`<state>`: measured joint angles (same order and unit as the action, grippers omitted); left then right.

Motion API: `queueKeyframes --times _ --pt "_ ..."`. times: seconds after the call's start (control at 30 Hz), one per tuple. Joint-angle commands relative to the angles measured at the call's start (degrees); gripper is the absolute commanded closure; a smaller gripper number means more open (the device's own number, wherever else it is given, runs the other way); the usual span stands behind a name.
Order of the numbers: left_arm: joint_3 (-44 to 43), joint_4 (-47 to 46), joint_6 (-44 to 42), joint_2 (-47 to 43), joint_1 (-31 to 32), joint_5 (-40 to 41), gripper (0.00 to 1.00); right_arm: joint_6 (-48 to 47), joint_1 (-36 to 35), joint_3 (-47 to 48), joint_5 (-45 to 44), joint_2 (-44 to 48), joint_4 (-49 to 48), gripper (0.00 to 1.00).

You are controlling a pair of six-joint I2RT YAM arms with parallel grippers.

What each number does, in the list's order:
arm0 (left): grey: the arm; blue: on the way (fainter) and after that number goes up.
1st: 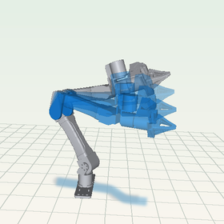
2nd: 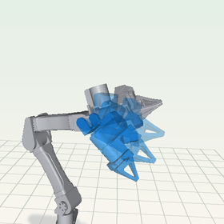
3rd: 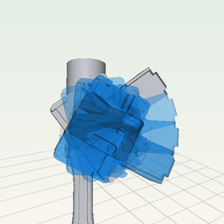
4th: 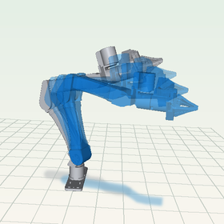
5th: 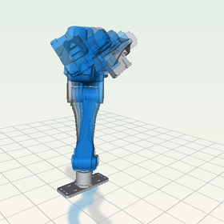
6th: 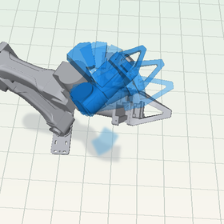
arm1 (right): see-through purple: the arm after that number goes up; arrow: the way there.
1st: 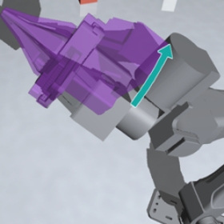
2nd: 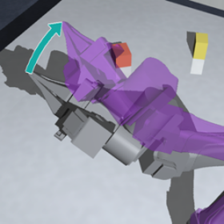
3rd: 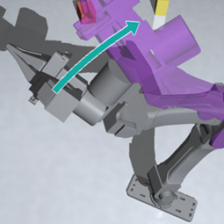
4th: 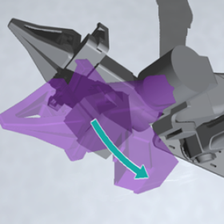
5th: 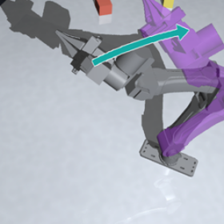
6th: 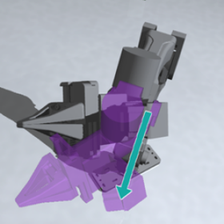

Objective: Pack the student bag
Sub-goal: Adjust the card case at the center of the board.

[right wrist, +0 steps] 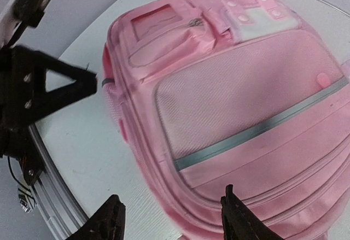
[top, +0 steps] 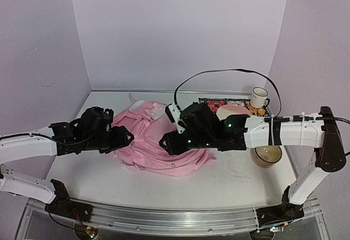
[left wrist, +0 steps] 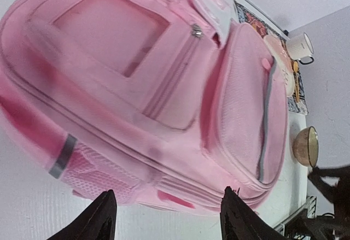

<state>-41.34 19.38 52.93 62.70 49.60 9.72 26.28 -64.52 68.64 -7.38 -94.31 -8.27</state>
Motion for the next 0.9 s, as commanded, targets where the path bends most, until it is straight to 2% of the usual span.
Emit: queueKeyframes --times 0.0,0.2,0.47,0.63,0.87 --pt "3.89 2.39 -2.03 -2.93 -5.4 0.04 0.34 4.55 -4.74 -2.04 -1.98 -2.02 -8.31 0.44" --pt "5.51 0.03 -3.82 -2.67 -7.83 0.97 0.34 3.92 -10.8 2.99 -4.67 -12.44 -11.9 0.52" --pt "6.88 -7.53 -5.15 3.96 -8.11 -1.43 0.34 4.17 -12.55 9.35 -6.2 -25.27 -15.71 0.61" --pt "8.2 -8.32 -5.62 4.91 -8.11 0.78 0.34 4.34 -12.51 11.99 -12.6 -30.4 -16.16 0.63" --pt "9.07 -9.96 -5.71 6.71 -8.08 -1.42 0.34 4.15 -12.41 15.03 -21.83 -34.15 -16.23 0.63"
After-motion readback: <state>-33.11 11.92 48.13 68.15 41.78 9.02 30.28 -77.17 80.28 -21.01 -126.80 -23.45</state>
